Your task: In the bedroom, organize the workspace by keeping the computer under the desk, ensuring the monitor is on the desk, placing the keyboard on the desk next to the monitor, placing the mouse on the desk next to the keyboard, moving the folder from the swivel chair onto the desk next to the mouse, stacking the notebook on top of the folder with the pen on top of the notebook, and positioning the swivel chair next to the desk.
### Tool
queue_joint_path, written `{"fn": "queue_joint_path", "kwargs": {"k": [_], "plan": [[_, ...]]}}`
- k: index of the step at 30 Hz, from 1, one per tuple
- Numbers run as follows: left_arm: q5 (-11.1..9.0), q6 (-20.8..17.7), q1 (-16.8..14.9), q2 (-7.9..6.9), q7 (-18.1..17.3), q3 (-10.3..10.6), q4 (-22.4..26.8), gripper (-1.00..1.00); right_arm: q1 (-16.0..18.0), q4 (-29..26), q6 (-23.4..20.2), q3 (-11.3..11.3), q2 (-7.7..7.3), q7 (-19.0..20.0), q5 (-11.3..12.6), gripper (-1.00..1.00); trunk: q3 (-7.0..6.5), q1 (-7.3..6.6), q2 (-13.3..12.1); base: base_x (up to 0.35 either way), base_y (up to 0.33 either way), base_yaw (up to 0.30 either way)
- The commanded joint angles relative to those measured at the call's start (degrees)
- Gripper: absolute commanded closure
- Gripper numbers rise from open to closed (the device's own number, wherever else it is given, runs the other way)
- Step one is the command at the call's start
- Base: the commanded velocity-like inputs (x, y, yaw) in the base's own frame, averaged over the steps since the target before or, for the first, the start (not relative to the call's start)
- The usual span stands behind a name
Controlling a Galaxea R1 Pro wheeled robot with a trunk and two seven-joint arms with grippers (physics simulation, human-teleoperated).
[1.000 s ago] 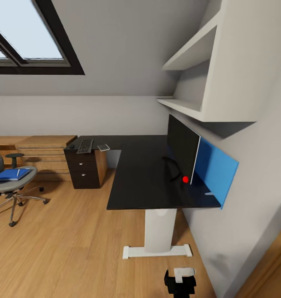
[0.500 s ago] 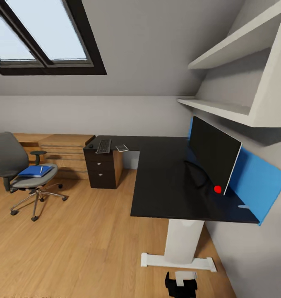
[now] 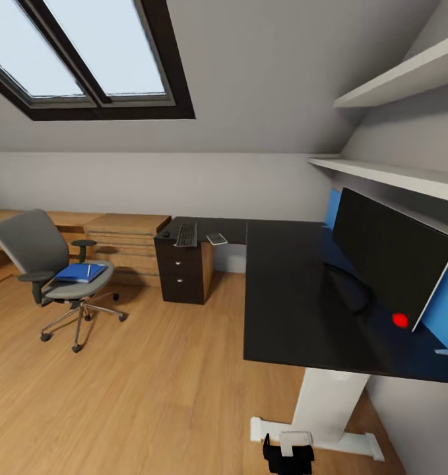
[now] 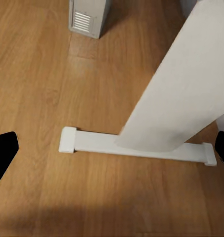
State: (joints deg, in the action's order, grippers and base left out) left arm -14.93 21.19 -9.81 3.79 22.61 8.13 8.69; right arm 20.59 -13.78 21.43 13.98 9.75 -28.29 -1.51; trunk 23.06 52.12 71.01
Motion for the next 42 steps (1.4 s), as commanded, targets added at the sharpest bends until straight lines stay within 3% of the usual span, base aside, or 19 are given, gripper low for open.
{"fn": "queue_joint_path", "kwargs": {"k": [1,11,20,21,25,31,42], "plan": [[-0.5,0.2,0.0,-0.01,0.2,0.5,0.0,-1.0,0.1,0.1,0.0,0.3,0.0,-0.5,-0.2,-1.0,0.06,0.02,0.0,0.179,0.256,0.002],[-0.6,0.1,0.0,-0.09,0.3,0.3,-0.1,-1.0,0.0,0.9,0.1,0.3,0.0,-0.4,-0.2,-1.0,0.06,0.02,0.0,0.179,0.256,0.0],[-0.9,-0.6,0.0,-2.04,0.0,0.1,0.1,-1.0,0.0,1.6,0.1,0.2,-0.13,-0.4,0.0,-1.0,0.06,0.02,0.0,0.238,0.244,-0.01],[-0.9,-0.5,0.0,-2.99,-0.8,0.1,0.2,-1.0,0.1,6.1,1.7,0.2,-0.1,0.7,0.1,-1.0,0.04,0.02,0.0,0.238,0.257,-0.227],[-0.9,2.3,0.0,-2.96,-0.9,-0.1,0.2,-1.0,0.0,8.7,5.6,0.1,-0.09,4.0,0.3,-1.0,0.01,0.02,0.0,0.204,0.282,-0.108],[-0.8,7.8,0.0,-2.91,-1.0,0.0,0.0,-1.0,0.0,9.9,6.9,0.2,-0.09,6.0,0.2,-1.0,0.0,0.02,0.0,0.186,0.295,-0.019],[-0.6,8.8,0.0,-2.74,-1.1,0.3,0.0,-1.0,0.0,9.9,7.4,0.1,-0.17,6.2,0.2,-1.0,0.0,0.02,0.0,0.177,0.3,-0.001]]}}
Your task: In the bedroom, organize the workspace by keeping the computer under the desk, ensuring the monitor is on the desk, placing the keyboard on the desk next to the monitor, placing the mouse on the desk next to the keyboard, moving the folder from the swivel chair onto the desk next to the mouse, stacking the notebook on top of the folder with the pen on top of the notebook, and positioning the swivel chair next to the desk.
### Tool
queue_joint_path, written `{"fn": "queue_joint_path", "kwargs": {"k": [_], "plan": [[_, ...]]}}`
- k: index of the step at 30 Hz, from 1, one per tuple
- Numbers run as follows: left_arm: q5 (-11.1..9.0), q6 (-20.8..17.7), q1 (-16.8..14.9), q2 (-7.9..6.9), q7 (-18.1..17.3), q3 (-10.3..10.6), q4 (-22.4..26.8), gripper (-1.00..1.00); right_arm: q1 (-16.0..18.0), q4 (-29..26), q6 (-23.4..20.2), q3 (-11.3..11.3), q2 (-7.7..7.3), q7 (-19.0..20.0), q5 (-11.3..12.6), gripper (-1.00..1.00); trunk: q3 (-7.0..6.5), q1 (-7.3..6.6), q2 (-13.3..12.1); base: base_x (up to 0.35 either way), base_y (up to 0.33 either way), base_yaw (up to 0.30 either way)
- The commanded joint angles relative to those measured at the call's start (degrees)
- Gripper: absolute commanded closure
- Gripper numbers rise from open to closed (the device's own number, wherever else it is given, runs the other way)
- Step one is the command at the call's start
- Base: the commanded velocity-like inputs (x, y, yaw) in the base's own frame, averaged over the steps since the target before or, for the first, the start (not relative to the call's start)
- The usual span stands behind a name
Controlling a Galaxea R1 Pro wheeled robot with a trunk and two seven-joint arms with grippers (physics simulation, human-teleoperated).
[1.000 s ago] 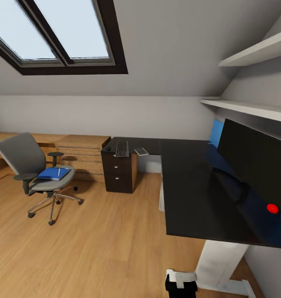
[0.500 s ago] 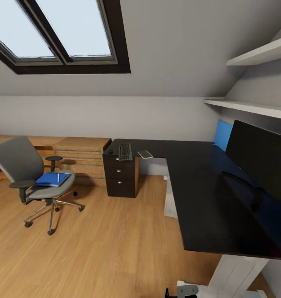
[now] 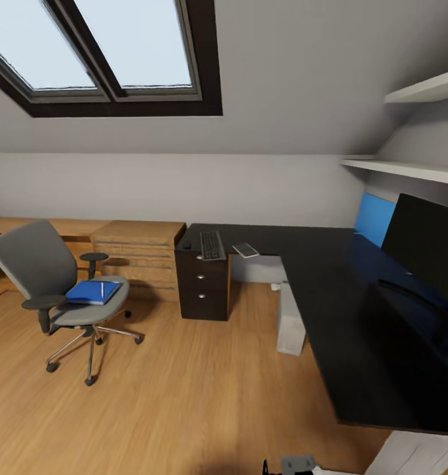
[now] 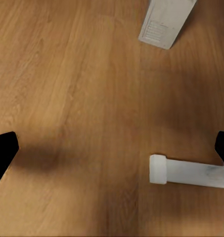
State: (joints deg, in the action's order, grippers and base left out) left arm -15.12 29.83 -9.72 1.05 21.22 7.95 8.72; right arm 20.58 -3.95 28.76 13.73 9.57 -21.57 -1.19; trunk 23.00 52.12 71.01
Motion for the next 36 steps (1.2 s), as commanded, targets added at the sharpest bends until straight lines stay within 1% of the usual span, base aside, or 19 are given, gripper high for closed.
{"fn": "queue_joint_path", "kwargs": {"k": [1,4,10,18,29,36], "plan": [[-0.4,0.1,0.0,0.0,0.2,0.5,0.0,-1.0,0.1,0.0,0.3,0.3,0.0,-0.5,-0.1,-1.0,0.06,0.02,0.0,0.203,0.284,0.0],[-0.3,0.1,0.0,0.04,0.0,0.6,0.0,-1.0,0.0,0.1,2.1,0.3,-0.28,-0.5,-0.1,-1.0,0.06,0.02,0.0,0.26,0.231,0.0],[-0.2,0.1,0.0,0.1,0.0,0.6,-0.1,-1.0,0.0,0.1,2.9,0.3,-0.33,-0.5,-0.1,-1.0,0.05,0.02,0.0,0.291,0.195,-0.028],[-0.2,0.1,0.0,0.11,0.0,0.6,-0.1,-1.0,0.0,0.2,3.0,0.2,-0.3,-0.5,0.0,-1.0,-0.17,0.02,0.0,0.269,0.161,-0.212],[-0.1,0.2,0.0,0.24,0.0,0.6,-0.1,-1.0,0.0,0.2,3.1,0.2,-0.34,-0.5,0.0,-1.0,-0.47,0.02,0.0,0.077,0.047,-0.241],[-0.1,0.2,0.0,0.22,0.0,0.6,-0.1,-1.0,0.0,0.2,3.0,0.3,-0.26,-0.5,0.0,-1.0,-0.49,0.02,0.0,0.253,0.192,-0.045]]}}
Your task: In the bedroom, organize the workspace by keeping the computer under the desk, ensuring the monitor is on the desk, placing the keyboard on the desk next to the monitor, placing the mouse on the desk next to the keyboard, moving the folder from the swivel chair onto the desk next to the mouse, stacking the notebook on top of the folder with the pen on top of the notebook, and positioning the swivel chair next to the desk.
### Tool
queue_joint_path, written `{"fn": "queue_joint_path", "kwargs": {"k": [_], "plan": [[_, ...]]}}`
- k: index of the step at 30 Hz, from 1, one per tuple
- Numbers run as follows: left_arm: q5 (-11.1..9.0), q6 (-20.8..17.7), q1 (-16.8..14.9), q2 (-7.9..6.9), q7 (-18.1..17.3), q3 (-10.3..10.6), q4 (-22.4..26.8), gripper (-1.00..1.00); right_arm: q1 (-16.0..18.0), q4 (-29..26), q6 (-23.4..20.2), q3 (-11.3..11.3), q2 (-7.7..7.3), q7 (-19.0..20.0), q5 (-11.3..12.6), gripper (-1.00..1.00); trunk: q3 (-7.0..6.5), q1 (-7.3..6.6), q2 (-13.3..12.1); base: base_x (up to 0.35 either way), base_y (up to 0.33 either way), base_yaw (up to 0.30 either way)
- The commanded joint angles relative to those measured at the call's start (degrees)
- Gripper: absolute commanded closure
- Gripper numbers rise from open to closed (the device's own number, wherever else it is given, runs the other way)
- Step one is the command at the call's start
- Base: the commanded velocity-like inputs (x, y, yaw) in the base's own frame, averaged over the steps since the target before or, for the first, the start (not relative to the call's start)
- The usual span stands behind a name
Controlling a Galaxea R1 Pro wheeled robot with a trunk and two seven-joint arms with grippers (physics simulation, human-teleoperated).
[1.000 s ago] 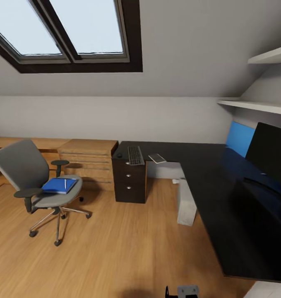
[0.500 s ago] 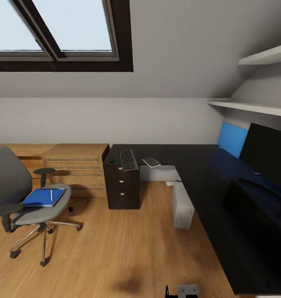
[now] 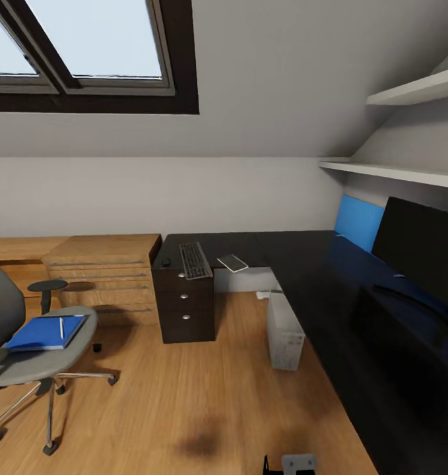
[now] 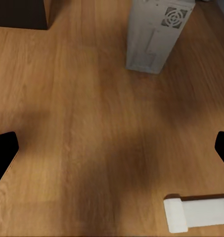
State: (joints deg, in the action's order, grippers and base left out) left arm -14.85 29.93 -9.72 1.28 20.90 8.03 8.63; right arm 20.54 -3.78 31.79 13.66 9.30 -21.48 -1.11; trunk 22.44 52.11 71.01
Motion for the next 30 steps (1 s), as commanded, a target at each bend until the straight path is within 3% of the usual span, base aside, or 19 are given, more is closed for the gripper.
{"fn": "queue_joint_path", "kwargs": {"k": [1,12,14,22,24,26,27,30], "plan": [[-0.4,0.1,0.0,0.01,0.3,0.5,0.0,-1.0,0.0,0.1,0.0,0.4,0.02,-0.5,-0.1,-1.0,0.06,0.03,0.0,0.27,0.207,-0.008],[-0.4,0.1,0.0,0.03,0.3,0.5,0.0,-1.0,0.0,0.1,-0.1,0.4,0.02,-0.3,-0.2,-1.0,0.06,0.03,0.0,0.273,0.21,-0.002],[-0.3,0.1,0.0,0.02,0.3,0.5,0.0,-1.0,0.1,0.1,-0.1,0.4,0.01,1.7,-0.2,-1.0,0.06,0.03,0.0,0.298,0.168,0.0],[-0.2,0.1,0.0,-0.05,0.1,0.5,0.0,-1.0,0.0,0.1,0.0,0.4,0.02,2.5,-0.2,-1.0,0.06,0.03,0.0,0.318,0.039,0.0],[-0.3,0.0,0.0,-0.09,-1.0,0.6,0.0,-1.0,0.0,0.0,0.0,0.4,0.02,2.5,-0.2,-1.0,0.06,0.03,0.0,0.322,0.002,0.0],[-0.4,-0.2,0.0,-0.22,-7.0,0.6,0.2,-1.0,0.1,-0.3,0.2,0.5,0.07,2.6,-0.2,-1.0,0.06,0.03,0.0,0.323,0.001,0.0],[-0.5,-0.4,0.0,-0.2,-9.6,0.5,1.9,-1.0,0.1,-0.9,0.3,0.6,0.16,2.5,-0.3,-1.0,0.06,0.03,0.0,0.324,0.0,0.0],[-0.5,-2.0,0.0,-0.16,-12.6,0.5,7.8,-1.0,0.1,-4.3,0.2,0.6,0.3,2.5,-0.2,-1.0,0.06,0.03,0.0,0.324,0.0,0.0]]}}
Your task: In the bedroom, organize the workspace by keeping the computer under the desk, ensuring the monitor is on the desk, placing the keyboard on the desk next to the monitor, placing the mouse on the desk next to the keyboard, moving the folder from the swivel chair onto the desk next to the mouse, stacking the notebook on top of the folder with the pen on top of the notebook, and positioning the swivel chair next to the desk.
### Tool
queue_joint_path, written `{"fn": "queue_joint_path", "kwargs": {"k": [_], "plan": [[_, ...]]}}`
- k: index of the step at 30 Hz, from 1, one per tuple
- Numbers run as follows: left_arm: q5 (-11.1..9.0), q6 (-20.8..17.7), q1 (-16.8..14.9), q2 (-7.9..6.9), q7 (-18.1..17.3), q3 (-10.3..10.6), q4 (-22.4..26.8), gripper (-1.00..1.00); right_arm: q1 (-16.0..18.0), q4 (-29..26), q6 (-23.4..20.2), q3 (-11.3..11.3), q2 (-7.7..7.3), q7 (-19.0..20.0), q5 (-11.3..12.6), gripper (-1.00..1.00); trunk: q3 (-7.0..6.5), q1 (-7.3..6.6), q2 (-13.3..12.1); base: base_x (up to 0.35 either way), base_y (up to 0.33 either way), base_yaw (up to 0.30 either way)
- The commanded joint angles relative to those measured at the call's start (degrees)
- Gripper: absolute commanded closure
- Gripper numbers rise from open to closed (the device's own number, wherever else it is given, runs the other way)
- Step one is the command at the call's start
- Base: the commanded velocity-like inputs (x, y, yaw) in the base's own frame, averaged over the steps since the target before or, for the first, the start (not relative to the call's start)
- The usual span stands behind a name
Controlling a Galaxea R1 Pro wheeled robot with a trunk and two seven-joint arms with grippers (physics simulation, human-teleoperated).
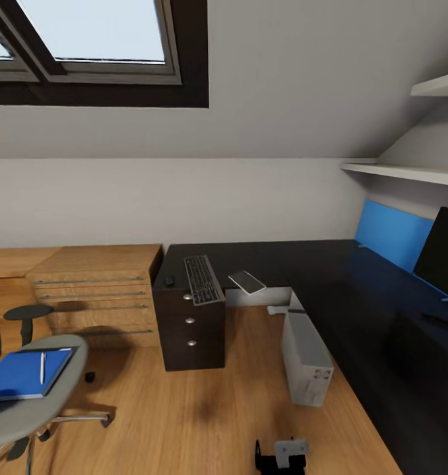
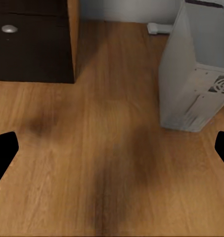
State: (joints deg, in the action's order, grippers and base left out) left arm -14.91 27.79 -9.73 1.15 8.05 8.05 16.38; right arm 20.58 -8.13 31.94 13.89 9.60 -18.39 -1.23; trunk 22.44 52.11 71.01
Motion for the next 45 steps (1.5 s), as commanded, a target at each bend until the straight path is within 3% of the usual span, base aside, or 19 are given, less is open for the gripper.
{"fn": "queue_joint_path", "kwargs": {"k": [1,3,5,6,7,8,9,10,11,12,13,14,15,17,19,35,36,39,45], "plan": [[-0.5,-2.1,0.0,-0.02,-0.4,0.4,3.2,-1.0,0.1,-3.1,-0.2,0.4,0.02,-0.6,0.0,-1.0,0.07,0.03,0.0,0.324,0.0,0.0],[-0.5,-5.6,0.0,0.0,-0.9,0.4,6.7,-1.0,0.1,-6.8,-0.5,0.3,0.04,-0.6,0.1,-1.0,0.07,0.03,0.0,0.324,0.0,0.0],[-0.5,-15.5,0.0,0.07,-1.3,0.4,14.9,-1.0,0.2,-13.5,-2.9,0.2,0.12,-0.6,1.3,-1.0,0.07,0.03,0.0,0.324,0.0,0.0],[-0.5,-24.2,0.0,0.09,-0.9,0.3,23.3,-1.0,0.6,-17.0,-6.5,0.1,0.3,-0.4,3.5,-1.0,0.07,0.03,0.0,0.324,0.0,0.0],[-0.6,-30.4,0.0,0.12,-0.3,0.2,30.9,-1.0,1.4,-19.3,-9.7,0.0,0.4,0.2,6.1,-1.0,0.07,0.03,0.0,0.324,0.0,0.0],[-0.6,-33.3,0.0,0.13,0.1,0.1,34.7,-1.0,2.0,-20.5,-11.3,0.0,0.4,0.7,7.6,-1.0,0.07,0.03,0.0,0.324,0.0,0.0],[-0.6,-38.5,0.0,0.19,1.1,0.1,41.9,-1.0,3.3,-22.4,-14.2,0.0,0.4,2.0,10.9,-1.0,0.07,0.03,0.0,0.324,0.0,0.0],[-0.7,-40.8,0.0,0.26,1.6,0.1,45.2,-1.0,4.0,-23.2,-15.7,0.0,0.4,2.8,12.8,-1.0,0.07,0.03,0.0,0.324,0.0,0.0],[-0.8,-45.1,0.0,0.61,2.7,0.0,51.2,-1.0,5.6,-24.6,-18.9,0.0,0.4,4.4,18.0,-1.0,0.07,0.03,0.0,0.324,0.0,0.0],[-2.5,-51.3,0.0,1.49,4.3,-0.2,60.5,-1.0,9.0,-26.8,-26.4,-0.2,0.4,8.0,32.8,-1.0,0.07,0.03,0.0,0.324,0.0,0.0],[-3.6,-52.5,0.0,1.67,4.6,-0.2,62.0,-1.0,9.7,-27.2,-28.4,-0.3,0.4,9.4,38.3,-1.0,0.07,0.03,0.0,0.325,0.011,0.0],[-4.1,-52.9,0.0,1.74,4.7,-0.2,62.5,-1.0,10.0,-27.3,-29.1,-0.2,0.4,10.0,40.7,-1.0,0.07,0.03,0.0,0.325,0.032,0.0],[-5.6,-54.2,0.0,1.55,5.4,-0.3,64.1,-1.0,10.9,-27.6,-31.2,-0.1,0.4,12.4,50.0,-1.0,0.07,0.03,0.0,0.272,0.21,0.0],[-5.7,-54.3,0.0,1.45,5.7,-0.4,64.0,-1.0,10.9,-27.5,-31.4,-0.1,0.4,12.6,50.8,-1.0,0.07,0.03,0.0,0.263,0.226,0.0],[-5.7,-54.3,0.0,1.38,7.5,-0.4,62.7,-1.0,11.0,-27.5,-31.6,-0.2,-0.6,12.9,52.0,-1.0,0.08,0.03,0.0,0.245,0.25,0.073],[-5.7,-54.3,0.1,1.61,8.3,0.4,62.6,-1.0,10.9,-27.7,-31.8,-0.2,-1.35,13.0,52.4,-1.0,0.43,0.03,0.0,0.251,0.224,0.187],[-5.9,-54.6,0.1,1.66,8.3,0.5,65.0,-1.0,10.9,-27.8,-31.8,-0.3,-2.33,14.2,52.3,-1.0,0.61,0.25,0.4,0.046,0.035,0.006],[-5.9,-54.7,0.1,1.72,8.4,0.5,65.3,-1.0,10.9,-27.8,-31.9,-0.2,-3.46,17.1,52.4,-1.0,1.15,0.91,1.6,0.021,0.016,0.003],[-5.8,-54.7,0.1,1.93,8.4,0.6,65.4,-1.0,10.9,-28.1,-32.1,-0.2,-3.69,18.6,52.5,-1.0,2.23,2.23,4.0,0.003,0.002,0.0]]}}
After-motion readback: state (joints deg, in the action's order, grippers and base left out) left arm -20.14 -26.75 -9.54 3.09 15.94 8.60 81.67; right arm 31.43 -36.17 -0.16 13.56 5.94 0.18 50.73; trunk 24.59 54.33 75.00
